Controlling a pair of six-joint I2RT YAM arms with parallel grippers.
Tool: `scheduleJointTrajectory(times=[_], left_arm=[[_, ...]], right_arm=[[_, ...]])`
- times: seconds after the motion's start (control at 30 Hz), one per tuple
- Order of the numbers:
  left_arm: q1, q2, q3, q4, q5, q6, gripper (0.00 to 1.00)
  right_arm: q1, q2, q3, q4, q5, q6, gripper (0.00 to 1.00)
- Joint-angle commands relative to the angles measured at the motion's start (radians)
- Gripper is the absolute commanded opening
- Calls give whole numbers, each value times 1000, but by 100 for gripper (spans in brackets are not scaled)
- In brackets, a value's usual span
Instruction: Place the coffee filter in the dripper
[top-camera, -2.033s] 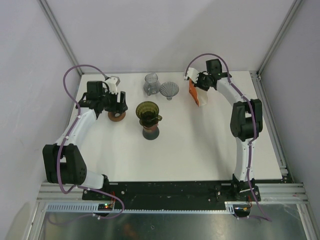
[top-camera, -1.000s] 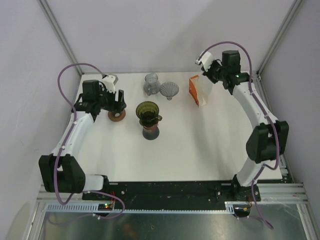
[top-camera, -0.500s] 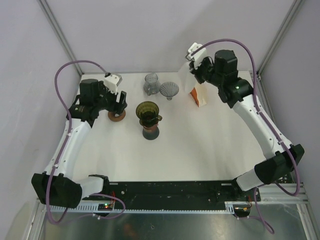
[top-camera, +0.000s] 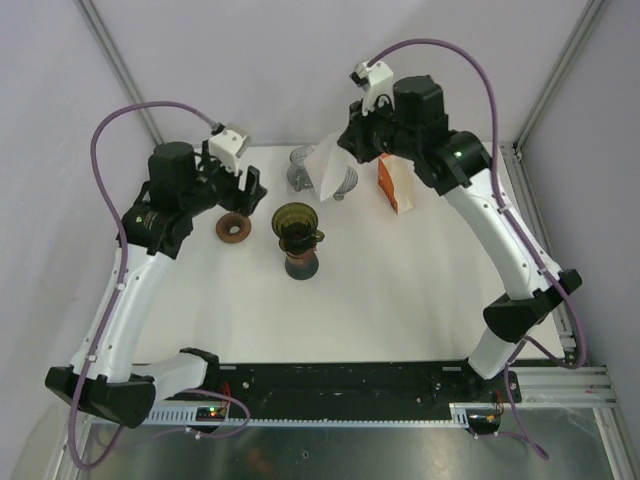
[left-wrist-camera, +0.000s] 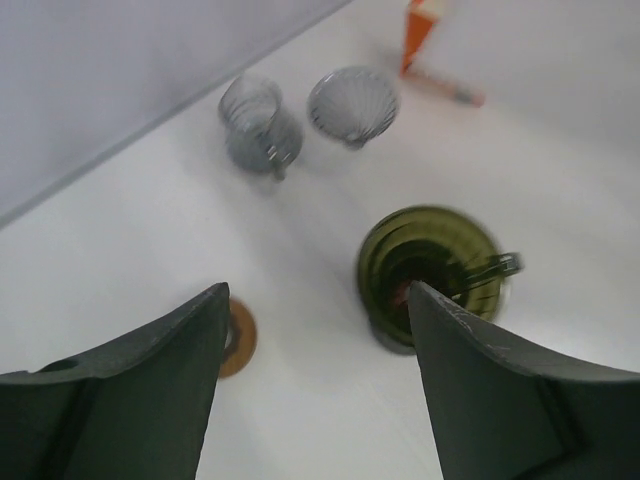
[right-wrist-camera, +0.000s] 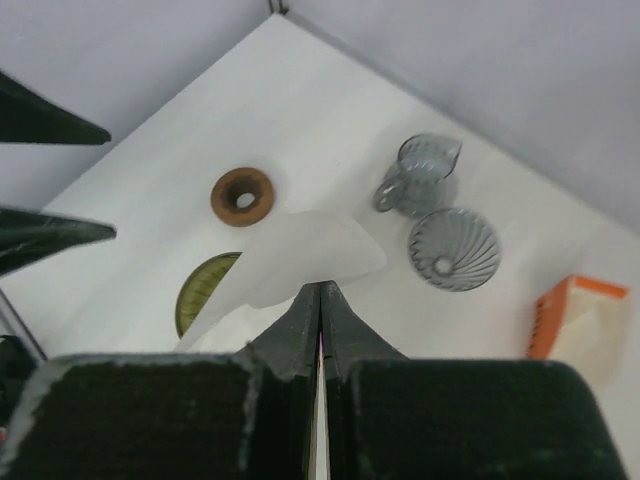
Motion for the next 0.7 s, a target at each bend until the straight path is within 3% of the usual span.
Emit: scheduleJointTrajectory(times=[0.0, 0.2, 0.37, 0.67], left_arm=[[-148, -11, 131, -12, -49, -31, 75], [-387, 86, 314, -11, -280, 43, 75], [-552, 166, 323, -11, -509, 114, 76], [-584, 204, 302, 0, -622, 106, 69]], right_arm=[[40, 34, -30, -1, 24, 198, 0], [84, 22, -97, 68, 97, 239, 0], [105, 9, -142, 90, 113, 253, 0], [100, -40, -227, 166, 79, 278, 0]])
